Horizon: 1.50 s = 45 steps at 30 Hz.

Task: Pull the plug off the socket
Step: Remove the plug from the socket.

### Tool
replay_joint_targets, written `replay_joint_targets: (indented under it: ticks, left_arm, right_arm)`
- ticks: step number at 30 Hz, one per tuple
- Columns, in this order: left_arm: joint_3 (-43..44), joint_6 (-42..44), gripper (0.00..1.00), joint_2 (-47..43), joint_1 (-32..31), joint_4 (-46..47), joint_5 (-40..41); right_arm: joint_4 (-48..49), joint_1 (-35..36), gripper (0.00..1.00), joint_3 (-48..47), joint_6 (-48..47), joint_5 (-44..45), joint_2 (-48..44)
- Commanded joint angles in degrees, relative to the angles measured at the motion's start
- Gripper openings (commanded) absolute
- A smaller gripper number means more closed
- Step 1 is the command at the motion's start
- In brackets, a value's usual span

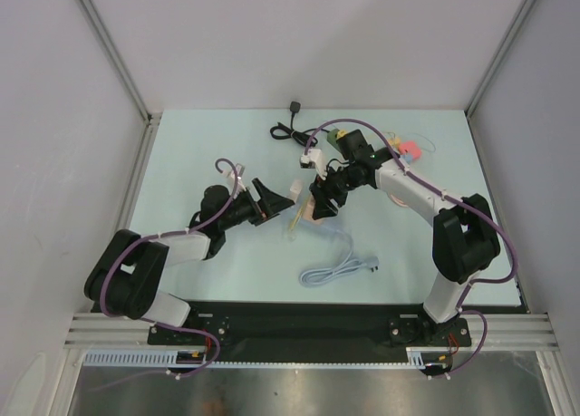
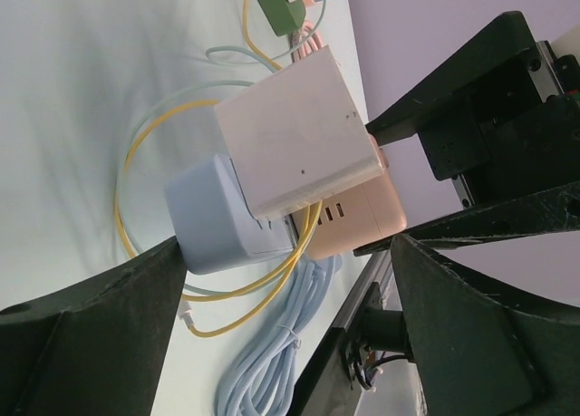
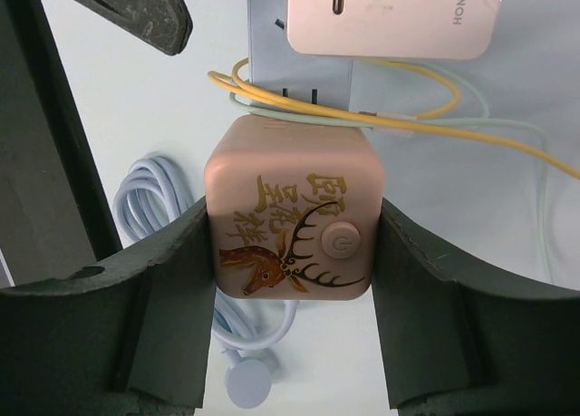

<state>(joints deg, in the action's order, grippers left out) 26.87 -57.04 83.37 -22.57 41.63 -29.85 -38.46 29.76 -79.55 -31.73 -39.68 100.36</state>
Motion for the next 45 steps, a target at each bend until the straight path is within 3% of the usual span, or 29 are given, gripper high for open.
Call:
replay_joint_targets:
  ticks: [1, 8, 23, 29, 32, 35, 42, 43, 45]
  left_arm:
    - [2.4, -2.2, 0.96, -0.23, -0.02, 6.89, -1.79]
    - [2.57, -1.5, 0.79, 1.0, 0.07, 6.71, -2.5]
    - [5.47, -2.82, 0.58, 5.66, 0.07, 8.91, -4.34]
    - [5.64, -3.34, 0.35, 7.33, -0.02, 10.31, -5.31]
    - [5.91, -3.43, 0.0, 9.0, 0.07, 11.55, -5.58]
    - [7.05, -1.16, 0.0, 10.23, 0.07, 8.31, -4.26]
    - [8.2, 6.14, 0.0, 8.56, 0.07, -6.64, 8.39]
    - [8.2, 6.67, 0.0, 8.47, 0.07, -7.17, 9.44]
    - [8.63, 7.64, 0.0, 9.26, 0.07, -7.35, 9.54]
  right_arm:
    - [2.77, 1.18, 0.0, -1.13, 0.61, -5.23, -3.85]
    - [3.04, 1.18, 0.0, -2.1, 2.54, -8.13, -3.5]
    - [7.6, 1.18, 0.0, -0.96, 7.2, -7.52, -4.2]
    - [9.63, 1.27, 0.0, -0.61, 9.22, -6.2, -4.2]
    - [11.38, 1.27, 0.0, 0.18, 11.41, -3.14, -4.9]
    - [15.42, 1.18, 0.0, 2.99, 15.28, 2.04, -7.53]
    - [22.55, 1.18, 0.0, 10.02, 24.6, 20.24, -12.64]
    - [22.72, 0.92, 0.0, 10.46, 24.52, 20.52, -13.08]
    - [22.72, 0.22, 0.0, 11.96, 23.38, 13.09, -13.69]
